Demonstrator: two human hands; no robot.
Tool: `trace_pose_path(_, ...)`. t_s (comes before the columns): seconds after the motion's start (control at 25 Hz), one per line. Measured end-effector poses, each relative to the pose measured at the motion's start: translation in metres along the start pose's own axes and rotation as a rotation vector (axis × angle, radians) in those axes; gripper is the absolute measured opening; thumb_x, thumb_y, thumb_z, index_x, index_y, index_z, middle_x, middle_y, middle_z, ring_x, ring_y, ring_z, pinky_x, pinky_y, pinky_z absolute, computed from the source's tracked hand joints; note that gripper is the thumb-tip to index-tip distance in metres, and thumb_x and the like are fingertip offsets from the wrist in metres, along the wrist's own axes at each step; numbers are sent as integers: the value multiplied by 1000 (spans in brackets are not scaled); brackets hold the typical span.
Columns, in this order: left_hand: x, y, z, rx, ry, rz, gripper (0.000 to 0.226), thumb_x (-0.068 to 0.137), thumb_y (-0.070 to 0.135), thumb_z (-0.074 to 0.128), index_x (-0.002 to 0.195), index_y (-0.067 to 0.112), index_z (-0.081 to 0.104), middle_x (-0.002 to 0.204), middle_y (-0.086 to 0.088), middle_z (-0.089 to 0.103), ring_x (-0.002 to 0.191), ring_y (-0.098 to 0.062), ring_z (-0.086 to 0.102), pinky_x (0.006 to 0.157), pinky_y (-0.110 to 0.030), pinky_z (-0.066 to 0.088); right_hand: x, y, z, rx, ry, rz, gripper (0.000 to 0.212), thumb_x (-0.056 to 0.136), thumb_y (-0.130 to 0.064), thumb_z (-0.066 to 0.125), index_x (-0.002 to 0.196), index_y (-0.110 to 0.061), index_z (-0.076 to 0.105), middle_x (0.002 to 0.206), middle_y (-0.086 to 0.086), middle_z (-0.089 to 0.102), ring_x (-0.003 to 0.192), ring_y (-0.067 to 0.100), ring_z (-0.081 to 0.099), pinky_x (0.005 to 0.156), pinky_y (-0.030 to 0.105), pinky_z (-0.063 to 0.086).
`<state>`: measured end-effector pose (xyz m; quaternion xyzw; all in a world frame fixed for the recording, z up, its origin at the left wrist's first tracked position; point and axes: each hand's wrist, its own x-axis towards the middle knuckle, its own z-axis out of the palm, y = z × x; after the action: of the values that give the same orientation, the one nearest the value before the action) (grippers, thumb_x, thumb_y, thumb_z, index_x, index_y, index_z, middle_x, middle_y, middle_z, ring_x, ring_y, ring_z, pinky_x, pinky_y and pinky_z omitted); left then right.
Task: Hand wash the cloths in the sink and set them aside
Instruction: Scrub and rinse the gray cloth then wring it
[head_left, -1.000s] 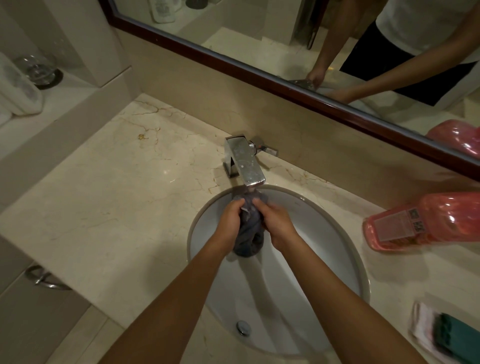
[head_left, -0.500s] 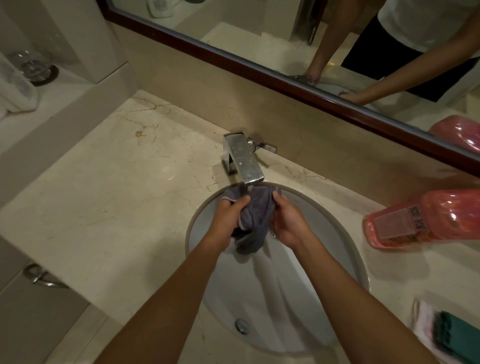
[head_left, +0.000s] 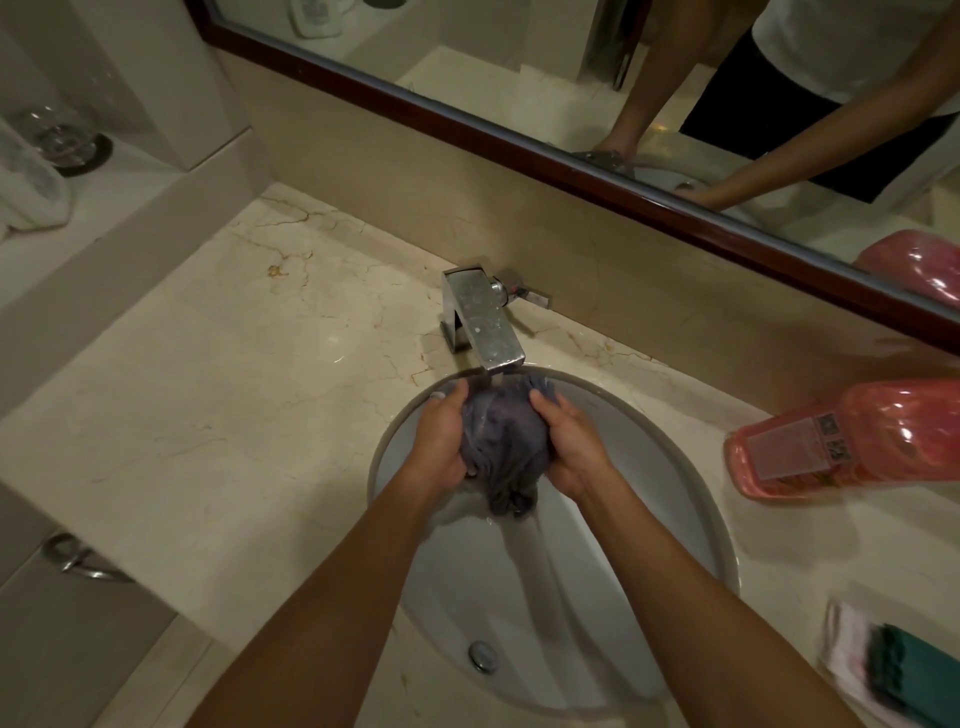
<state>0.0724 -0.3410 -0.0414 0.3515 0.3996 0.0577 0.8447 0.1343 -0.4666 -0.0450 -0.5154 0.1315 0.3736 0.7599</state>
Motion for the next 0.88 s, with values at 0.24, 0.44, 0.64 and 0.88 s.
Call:
trace_pose_path(0.24, 7, 2, -16, 47, -14, 2, 35, 108, 26, 43, 113, 0, 65, 98, -18, 76, 84, -27, 75, 69, -32, 58, -1, -10, -14, 118, 121, -70, 18, 104, -21, 51, 119, -20, 62, 102, 7, 77, 91, 20, 75, 72, 34, 59)
trace_pose_path(0.44, 7, -9, -5, 148, -86, 58, 22, 104, 9, 50, 116, -5, 62, 97, -18, 75, 86, -28, 74, 69, -31, 59, -7, -4, -20, 162, 23, -33, 36, 98, -9, 59, 129, -26, 53, 117, 16, 72, 106, 29, 71, 83, 42, 60)
trace_pose_path(0.64, 18, -24, 16, 180, 38, -13, 32, 104, 33, 54, 111, 4, 63, 99, -16, 73, 89, -29, 72, 78, -38, 57, -7, 8, -7, 67, 30, -17, 51, 94, 3, 61, 138, -20, 49, 109, 11, 75, 99, 28, 74, 72, 36, 61)
trace_pose_path(0.88, 19, -32, 26, 43, 152, -82, 43, 98, 51, 54, 94, 11, 69, 87, -10, 73, 85, -25, 71, 83, -39, 55, 1, 10, 5, -1, 233, 23, 17, 102, -18, 56, 107, -12, 70, 86, 8, 78, 74, 21, 76, 56, 30, 58)
